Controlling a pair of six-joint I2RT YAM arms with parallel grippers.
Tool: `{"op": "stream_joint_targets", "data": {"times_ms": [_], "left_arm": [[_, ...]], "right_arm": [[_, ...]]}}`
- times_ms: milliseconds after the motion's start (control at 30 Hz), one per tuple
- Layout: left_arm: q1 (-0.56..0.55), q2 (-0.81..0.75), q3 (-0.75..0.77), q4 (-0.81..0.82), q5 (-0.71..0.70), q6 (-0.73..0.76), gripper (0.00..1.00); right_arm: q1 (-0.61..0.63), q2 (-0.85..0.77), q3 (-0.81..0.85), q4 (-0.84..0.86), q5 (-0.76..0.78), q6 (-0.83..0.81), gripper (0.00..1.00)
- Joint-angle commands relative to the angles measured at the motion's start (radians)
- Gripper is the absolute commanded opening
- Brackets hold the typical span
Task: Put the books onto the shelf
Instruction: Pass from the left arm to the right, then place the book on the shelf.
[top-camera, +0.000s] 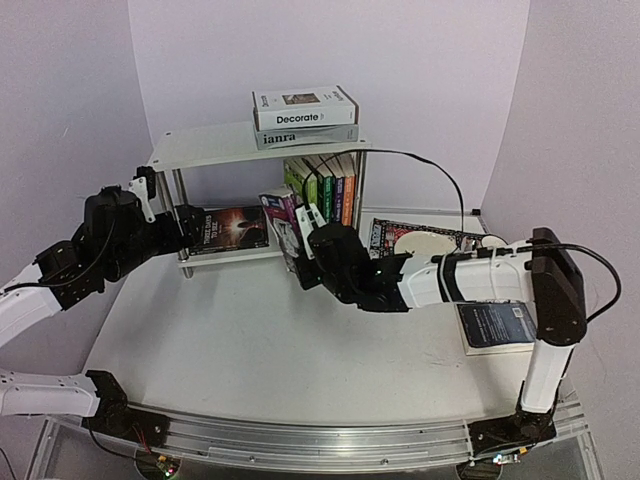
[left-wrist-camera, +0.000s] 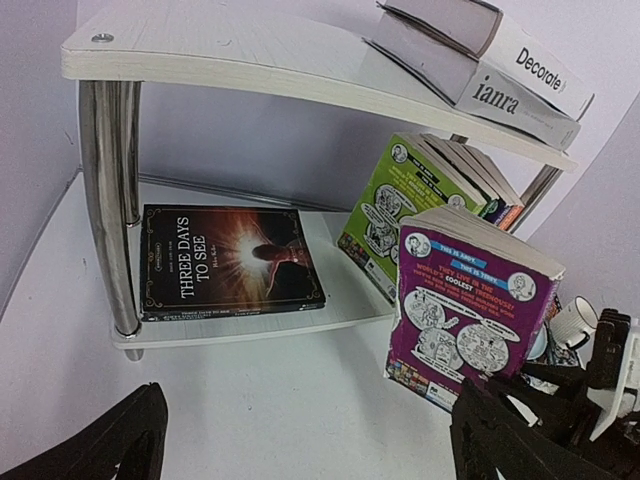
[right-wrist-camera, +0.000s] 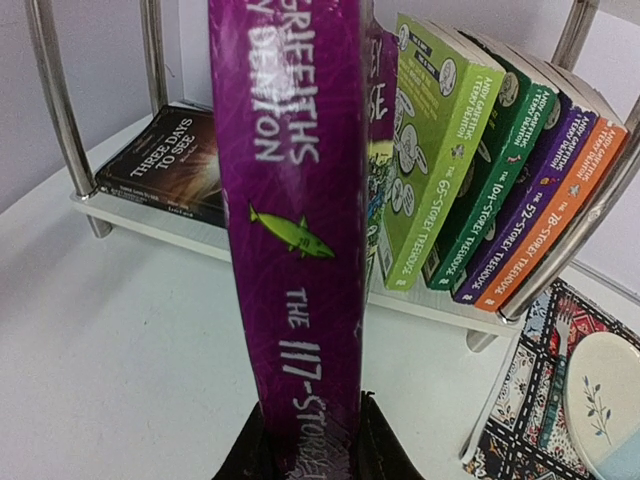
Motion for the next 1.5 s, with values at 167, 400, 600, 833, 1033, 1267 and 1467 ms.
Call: {"op": "stream_joint_targets", "data": {"times_ms": [167, 400, 600, 833, 1033, 1267, 1467], "left_arm": [[0.004, -0.045, 0.037, -0.066, -0.063, 0.029, 1.0], [0.003, -0.062, 0.042, -0.093, -0.096, 0.045, 1.0], [0.004, -0.061, 0.034, -0.097, -0.096, 0.046, 1.0], [0.005, -0.053, 0.036, -0.102, -0.095, 0.05, 1.0], [0.005, -0.042, 0.043, -0.116, -0.084, 0.053, 1.0], [0.005, -0.051, 0.04, -0.124, -0.085, 0.047, 1.0], [0.005, -0.052, 0.04, -0.125, -0.093, 0.051, 1.0]], "right_arm": [[-0.035, 0.101, 0.175, 0.271, 0.036, -0.029, 0.0], [-0.071, 0.193, 0.263, 0.331, 0.024, -0.057, 0.0], [-0.108, 0.298, 0.325, 0.451, 0.03, -0.086, 0.0], [-0.147, 0.431, 0.388, 0.597, 0.02, -0.073, 0.0], [-0.17, 0.521, 0.451, 0.647, -0.014, -0.054, 0.0], [-0.18, 0.592, 0.508, 0.647, -0.013, -0.067, 0.0], [-0.181, 0.594, 0.493, 0.646, 0.017, -0.072, 0.19]]}}
